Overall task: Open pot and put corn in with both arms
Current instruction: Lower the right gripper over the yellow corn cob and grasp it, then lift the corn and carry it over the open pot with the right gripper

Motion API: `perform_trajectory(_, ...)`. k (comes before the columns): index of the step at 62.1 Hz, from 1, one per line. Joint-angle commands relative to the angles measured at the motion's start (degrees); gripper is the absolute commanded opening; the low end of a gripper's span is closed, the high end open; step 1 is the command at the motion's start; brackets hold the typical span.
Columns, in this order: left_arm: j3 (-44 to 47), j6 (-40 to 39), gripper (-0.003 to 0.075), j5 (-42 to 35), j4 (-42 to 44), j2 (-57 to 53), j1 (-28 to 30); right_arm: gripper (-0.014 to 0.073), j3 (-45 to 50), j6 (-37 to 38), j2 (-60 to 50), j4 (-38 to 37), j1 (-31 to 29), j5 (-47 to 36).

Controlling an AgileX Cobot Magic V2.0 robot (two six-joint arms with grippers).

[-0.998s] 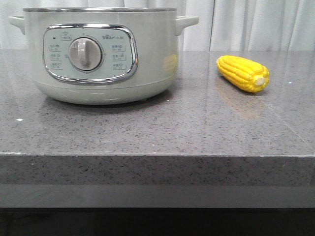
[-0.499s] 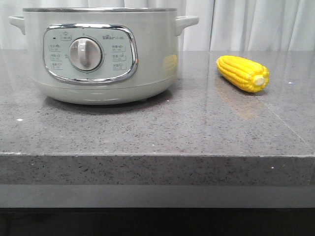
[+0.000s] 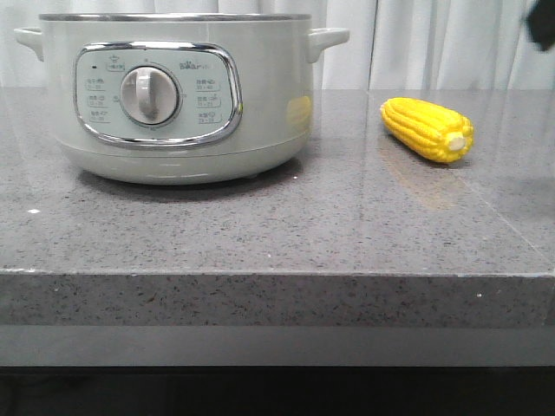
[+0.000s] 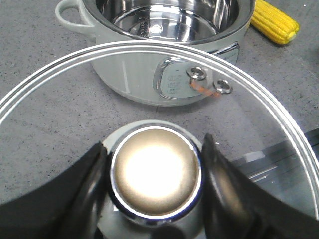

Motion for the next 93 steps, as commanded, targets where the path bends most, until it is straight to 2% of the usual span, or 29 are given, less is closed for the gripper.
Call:
perform_trajectory(1,-2.2,-0.7,0.0180,-8.3,-0.6,0.0,-0.1,0.0637,-8.9,-0.5,6.2,1.9,0.4,0.5)
perform_trajectory(9,-2.2,-0.7,0.0180,-8.5,-0.6,0.0,-0.1,0.0637,-19.8,-0.5,17.9,4.8,0.4,7.2)
perform_trajectory(23,-2.2,-0.7,0.0180,-8.5,-0.6,0.0,-0.1,0.0637,-31.7,-4.1,29.3,9.1,0.4,13.2)
perform_trajectory(44,-2.2,-0.7,0.0180,-8.5,-0.6,0.0,-0.1,0.0631,-33.2,-5.5,33.9,10.5,0.4,14.3)
perform_trajectory(50,-2.2,-0.7,0.0180,-8.5,-0.6,0.0,-0.1,0.0554,-33.2,-5.5,34.1,10.5,0.4,14.5)
perform_trajectory(55,-2.2,-0.7,0.0180,-8.5,-0.6,0.0,-0.1,0.0400,-33.2,-5.5,34.2,10.5,0.4,14.6)
perform_trajectory(62,-2.2,-0.7,0.0180,-8.5,-0.6,0.0,-0.1,0.0276,-33.3,-5.5,34.1,10.5,0.4,14.6)
perform_trajectory(80,-2.2,-0.7,0.0180,-8.6,-0.6,0.0,-0.1,0.0269,-35.1,-5.5,29.4,10.4,0.4,14.8)
perform_trajectory(93,-2.2,-0.7,0.0179,-9.0,-0.6,0.0,-0.1,0.0269,-39.9,-5.5,23.3,11.0,1.0,15.4)
